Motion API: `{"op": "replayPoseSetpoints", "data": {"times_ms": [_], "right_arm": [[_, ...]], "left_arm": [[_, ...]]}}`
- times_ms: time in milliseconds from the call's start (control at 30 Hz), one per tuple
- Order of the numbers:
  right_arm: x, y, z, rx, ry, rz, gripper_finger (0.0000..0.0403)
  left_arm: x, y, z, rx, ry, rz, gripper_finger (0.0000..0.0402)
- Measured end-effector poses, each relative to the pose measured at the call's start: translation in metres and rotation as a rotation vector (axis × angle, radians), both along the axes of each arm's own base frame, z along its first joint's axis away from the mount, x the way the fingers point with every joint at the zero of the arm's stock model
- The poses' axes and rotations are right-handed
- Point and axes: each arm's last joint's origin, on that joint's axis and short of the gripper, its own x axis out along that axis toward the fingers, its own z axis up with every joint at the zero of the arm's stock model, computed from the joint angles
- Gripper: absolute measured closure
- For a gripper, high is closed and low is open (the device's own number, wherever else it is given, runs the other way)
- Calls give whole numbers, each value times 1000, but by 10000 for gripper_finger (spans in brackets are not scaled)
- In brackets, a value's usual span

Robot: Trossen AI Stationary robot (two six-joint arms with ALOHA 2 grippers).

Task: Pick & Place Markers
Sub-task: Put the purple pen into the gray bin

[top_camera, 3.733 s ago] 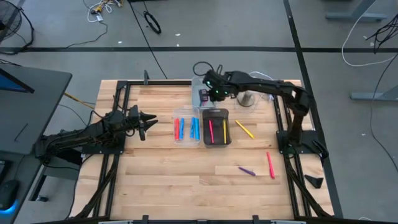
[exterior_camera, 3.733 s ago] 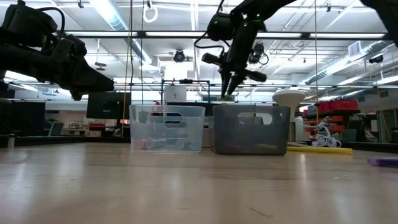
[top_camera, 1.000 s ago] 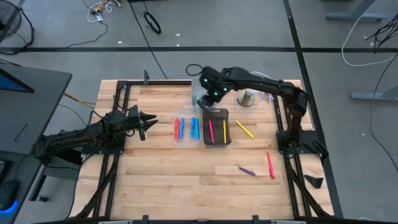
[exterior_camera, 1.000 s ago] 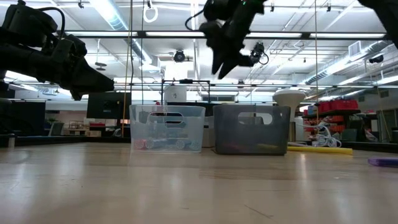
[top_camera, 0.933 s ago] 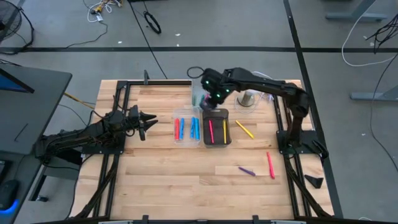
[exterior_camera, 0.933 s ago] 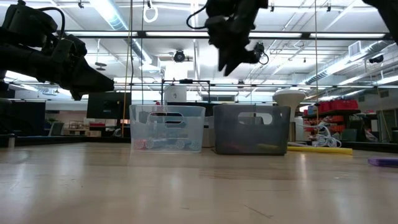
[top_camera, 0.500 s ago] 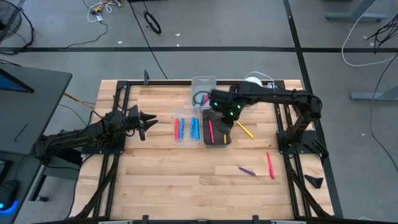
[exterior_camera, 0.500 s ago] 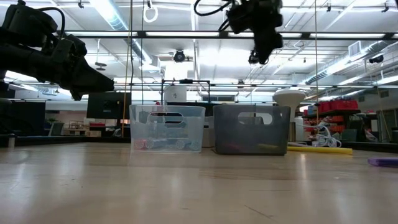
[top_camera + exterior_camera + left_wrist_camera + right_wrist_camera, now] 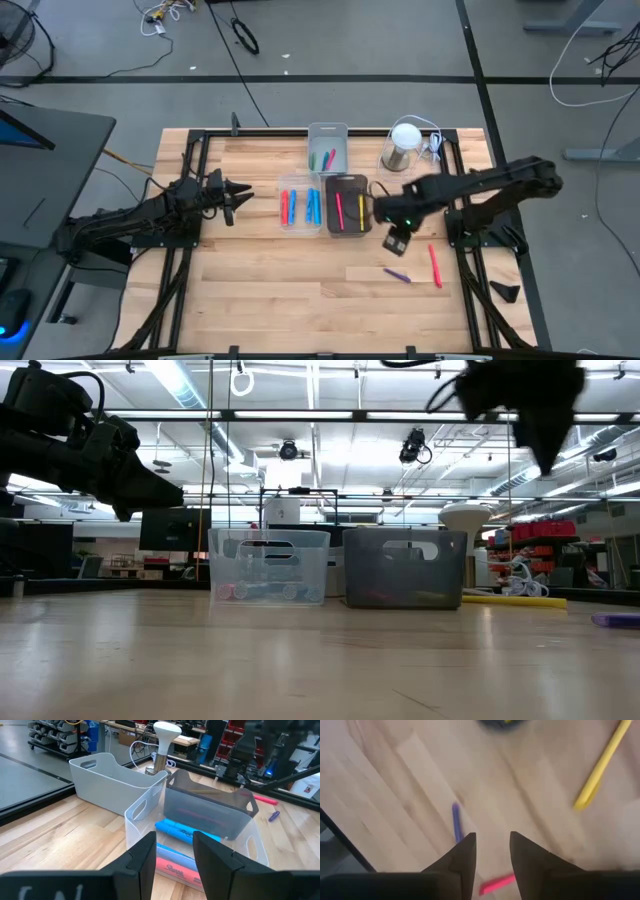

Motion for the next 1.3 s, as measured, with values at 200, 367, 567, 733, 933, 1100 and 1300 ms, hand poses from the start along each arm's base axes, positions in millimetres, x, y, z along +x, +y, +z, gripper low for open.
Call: {"op": "replayPoseSetpoints", "data": {"times_ms": [200,367,567,733,933,1100,1300], "right_arm": [[-31,25,-25,42,19,-18,282],[-51,42,-45,54,38,-17,282],[-57,55,-70,71,7,27,282],[-55,60,-94,98,-17,-32,287],[-55,65,-117,109,-31,-30,308],[-57,69,-130,122,-32,-38,327],[-63,75,-136,114,-3,-33,352]], "left_arm": [[0,0,0,0,0,0,266],[0,0,0,0,0,0,266],[0,0,0,0,0,0,266],[0,0,0,0,1,0,266],[0,0,0,0,0,0,266],[0,0,0,0,0,0,266],[0,0,0,0,0,0,266]]}}
